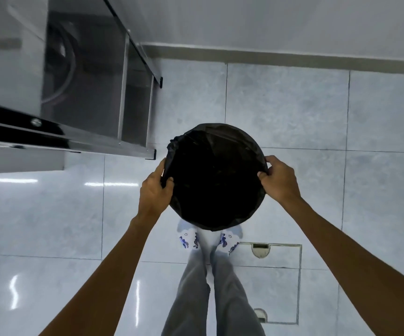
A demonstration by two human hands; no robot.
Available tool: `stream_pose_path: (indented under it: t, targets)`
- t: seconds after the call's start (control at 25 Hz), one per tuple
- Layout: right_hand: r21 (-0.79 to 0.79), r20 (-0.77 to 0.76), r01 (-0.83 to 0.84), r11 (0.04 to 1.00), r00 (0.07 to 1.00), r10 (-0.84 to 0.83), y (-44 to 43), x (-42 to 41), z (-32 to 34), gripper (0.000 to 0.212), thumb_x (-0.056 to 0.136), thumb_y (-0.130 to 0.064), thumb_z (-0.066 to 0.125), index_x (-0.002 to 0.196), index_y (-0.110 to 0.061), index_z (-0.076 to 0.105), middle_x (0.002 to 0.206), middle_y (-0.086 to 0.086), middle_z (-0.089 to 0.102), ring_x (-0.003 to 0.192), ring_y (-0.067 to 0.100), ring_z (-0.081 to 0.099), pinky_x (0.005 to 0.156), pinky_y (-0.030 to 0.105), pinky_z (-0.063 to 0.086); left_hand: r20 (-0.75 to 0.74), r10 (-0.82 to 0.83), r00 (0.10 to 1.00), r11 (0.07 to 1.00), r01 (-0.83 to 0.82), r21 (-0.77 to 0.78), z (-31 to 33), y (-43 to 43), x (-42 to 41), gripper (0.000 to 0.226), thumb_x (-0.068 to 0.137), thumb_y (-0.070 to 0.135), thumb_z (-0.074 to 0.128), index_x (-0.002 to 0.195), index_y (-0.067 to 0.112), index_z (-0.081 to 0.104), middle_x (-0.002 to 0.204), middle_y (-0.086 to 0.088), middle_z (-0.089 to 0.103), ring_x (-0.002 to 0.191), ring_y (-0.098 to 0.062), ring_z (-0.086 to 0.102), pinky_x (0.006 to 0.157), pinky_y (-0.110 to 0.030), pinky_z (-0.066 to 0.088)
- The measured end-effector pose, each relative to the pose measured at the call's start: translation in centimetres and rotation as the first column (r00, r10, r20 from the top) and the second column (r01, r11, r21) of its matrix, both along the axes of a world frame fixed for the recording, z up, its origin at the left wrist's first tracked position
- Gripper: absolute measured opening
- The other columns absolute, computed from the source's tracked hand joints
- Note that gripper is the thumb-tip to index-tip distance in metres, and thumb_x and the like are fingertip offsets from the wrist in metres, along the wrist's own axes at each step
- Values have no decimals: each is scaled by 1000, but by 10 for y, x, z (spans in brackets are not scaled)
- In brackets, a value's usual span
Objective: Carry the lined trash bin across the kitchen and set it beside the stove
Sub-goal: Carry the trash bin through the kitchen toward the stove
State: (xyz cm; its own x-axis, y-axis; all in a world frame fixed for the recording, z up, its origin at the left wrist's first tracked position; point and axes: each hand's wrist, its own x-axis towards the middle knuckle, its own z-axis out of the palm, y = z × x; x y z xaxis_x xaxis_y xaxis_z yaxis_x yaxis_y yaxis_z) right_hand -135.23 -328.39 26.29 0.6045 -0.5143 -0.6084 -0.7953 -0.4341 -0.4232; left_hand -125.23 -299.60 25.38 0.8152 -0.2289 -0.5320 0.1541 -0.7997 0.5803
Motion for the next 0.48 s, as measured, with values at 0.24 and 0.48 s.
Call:
stream_pose_path:
  t: [0.24, 0.48]
  targets:
    - [-20, 6, -88, 996, 996, 88, 5, 19, -100, 36, 90, -11, 61, 126, -14, 63, 83, 13, 70, 78, 32, 66, 71, 30, 48, 34, 18, 999, 999, -19, 28, -86, 15, 13, 55, 101, 15, 50, 154, 20, 37, 94, -6, 63, 82, -22, 61, 87, -41, 57]
    - [-73, 43, -117, 990, 992, 120, 16, 17, -161, 40, 93, -12, 61, 132, -16, 61, 99, 16, 66, 91, 35, 65, 74, 30, 44, -5, 6, 1000, 1000, -6, 26, -150, 34, 8, 62, 98, 24, 49, 157, 27, 30, 105, -11, 66, 94, -30, 64, 92, -48, 57]
